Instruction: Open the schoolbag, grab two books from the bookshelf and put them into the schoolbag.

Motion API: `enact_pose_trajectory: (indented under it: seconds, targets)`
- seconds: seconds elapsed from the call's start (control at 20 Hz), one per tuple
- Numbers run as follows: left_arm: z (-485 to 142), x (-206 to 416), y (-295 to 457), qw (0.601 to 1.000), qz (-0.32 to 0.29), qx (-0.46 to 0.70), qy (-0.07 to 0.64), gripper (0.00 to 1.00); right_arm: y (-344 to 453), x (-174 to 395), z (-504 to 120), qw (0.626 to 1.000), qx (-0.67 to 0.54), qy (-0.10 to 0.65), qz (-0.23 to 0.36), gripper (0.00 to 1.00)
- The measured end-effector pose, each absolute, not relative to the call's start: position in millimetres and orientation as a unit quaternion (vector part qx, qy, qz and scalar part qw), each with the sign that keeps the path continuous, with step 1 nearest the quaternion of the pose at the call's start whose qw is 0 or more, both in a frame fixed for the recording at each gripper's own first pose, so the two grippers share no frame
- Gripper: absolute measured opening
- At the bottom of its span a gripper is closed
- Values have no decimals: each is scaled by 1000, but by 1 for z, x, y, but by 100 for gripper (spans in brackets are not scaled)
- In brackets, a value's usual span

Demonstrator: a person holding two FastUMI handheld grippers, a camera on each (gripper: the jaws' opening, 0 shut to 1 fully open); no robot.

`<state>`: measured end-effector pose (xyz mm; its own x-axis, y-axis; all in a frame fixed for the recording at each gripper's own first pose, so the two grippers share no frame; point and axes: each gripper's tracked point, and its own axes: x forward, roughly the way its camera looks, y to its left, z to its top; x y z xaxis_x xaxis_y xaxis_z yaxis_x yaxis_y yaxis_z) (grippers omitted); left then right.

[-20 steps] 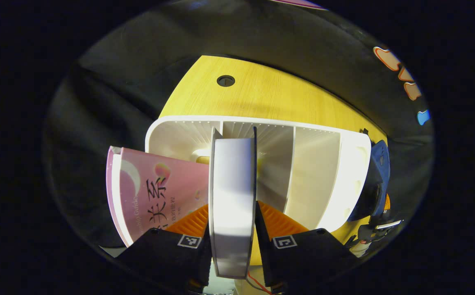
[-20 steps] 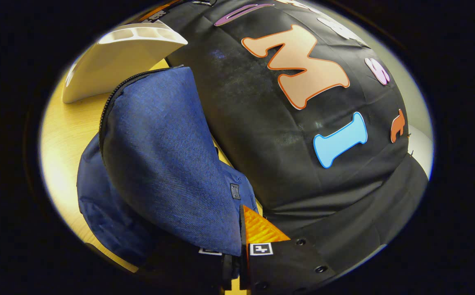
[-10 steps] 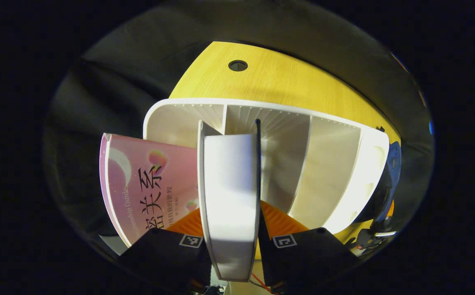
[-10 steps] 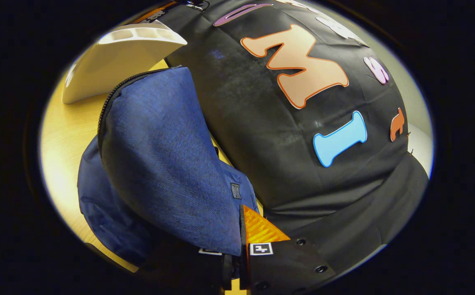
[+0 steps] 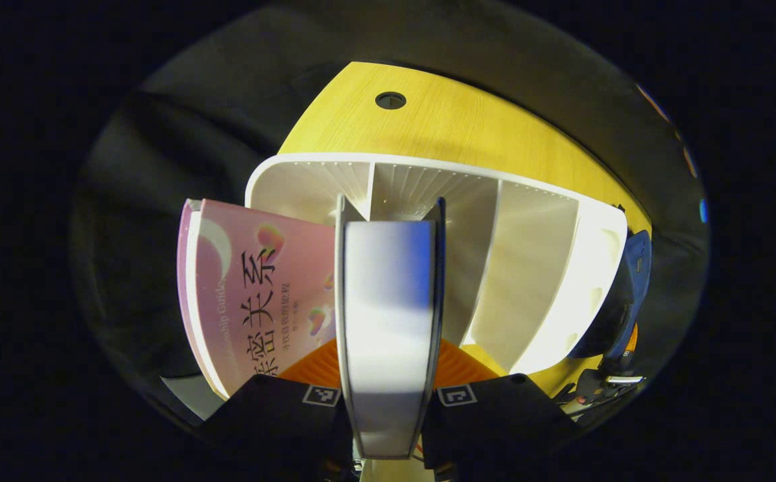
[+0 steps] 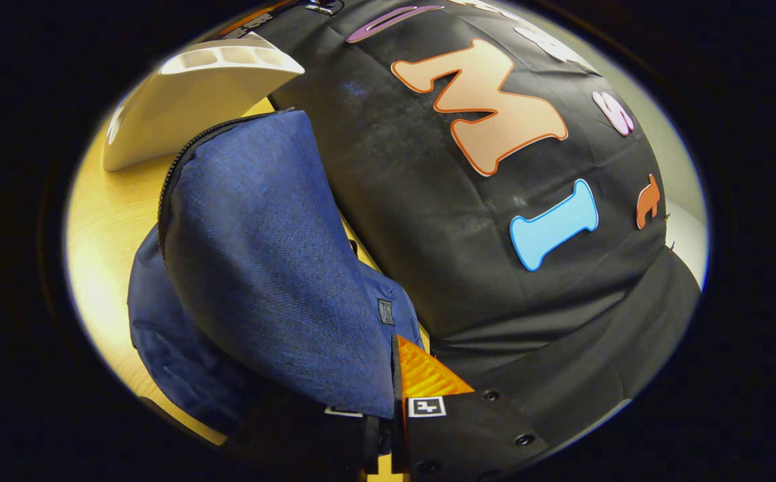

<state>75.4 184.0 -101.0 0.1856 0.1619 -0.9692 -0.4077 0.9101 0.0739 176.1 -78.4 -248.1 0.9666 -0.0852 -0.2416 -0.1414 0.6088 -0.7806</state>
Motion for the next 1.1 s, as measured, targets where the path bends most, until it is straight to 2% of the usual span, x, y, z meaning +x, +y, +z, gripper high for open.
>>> enact_pose_trajectory:
  seconds: [0.6, 0.65, 0.7, 0.95, 1.1]
  targets:
    - [-16, 15, 145, 790, 192, -102, 573, 37, -79, 177, -246, 901, -418, 117, 16, 8]
    - [-9, 10, 138, 793, 190, -108, 568, 40, -82, 177, -247, 903, -414, 116, 16, 8]
    - [-1, 2, 131, 798, 186, -115, 562, 37, -83, 178, -246, 904, -410, 117, 17, 8]
    - [24, -26, 89, 825, 151, -130, 529, 37, -85, 179, -241, 909, -399, 115, 19, 8]
    - [26, -33, 45, 837, 102, -155, 514, 37, -86, 179, -240, 915, -386, 118, 18, 8]
